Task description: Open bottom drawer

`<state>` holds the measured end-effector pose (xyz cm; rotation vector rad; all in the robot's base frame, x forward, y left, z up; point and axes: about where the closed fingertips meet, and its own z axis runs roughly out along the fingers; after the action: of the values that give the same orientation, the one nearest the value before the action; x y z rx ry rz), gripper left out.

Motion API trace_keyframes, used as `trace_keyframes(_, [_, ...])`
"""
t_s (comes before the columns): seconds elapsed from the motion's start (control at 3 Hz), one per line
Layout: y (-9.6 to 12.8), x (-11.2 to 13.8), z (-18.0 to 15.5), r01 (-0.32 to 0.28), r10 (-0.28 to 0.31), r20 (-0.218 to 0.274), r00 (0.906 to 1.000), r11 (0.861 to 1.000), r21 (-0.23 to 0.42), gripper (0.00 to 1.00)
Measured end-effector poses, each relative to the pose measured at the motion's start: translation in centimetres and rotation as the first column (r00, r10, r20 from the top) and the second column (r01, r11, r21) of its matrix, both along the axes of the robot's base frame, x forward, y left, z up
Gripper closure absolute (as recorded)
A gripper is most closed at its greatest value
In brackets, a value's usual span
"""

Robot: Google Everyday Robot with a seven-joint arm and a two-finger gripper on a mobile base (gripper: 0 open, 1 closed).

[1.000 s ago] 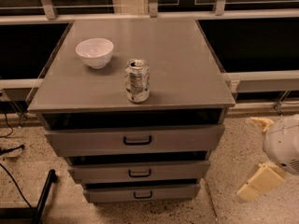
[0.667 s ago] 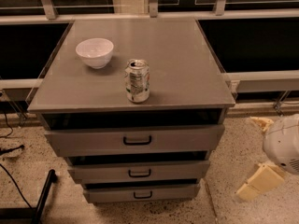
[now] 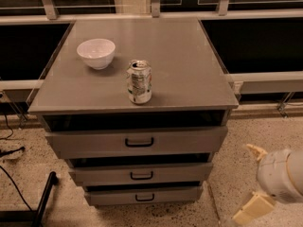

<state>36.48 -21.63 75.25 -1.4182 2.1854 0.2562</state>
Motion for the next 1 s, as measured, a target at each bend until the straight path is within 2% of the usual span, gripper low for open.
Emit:
trace_keyframes(0.33, [-0.1,-0.5,-6.1,-0.037,0.034,0.053,0.9981,0.998,0.059,0.0])
trace_keyframes(0.67, [-0.2,-0.7,-10.6,-0.093,0.082,0.099,0.9917,0.99,0.108,0.0])
trace_keyframes(1.0, [-0.4,-2.1,-19.4,-0.152,0.15,0.029,0.9882,0.986,0.071,0.0])
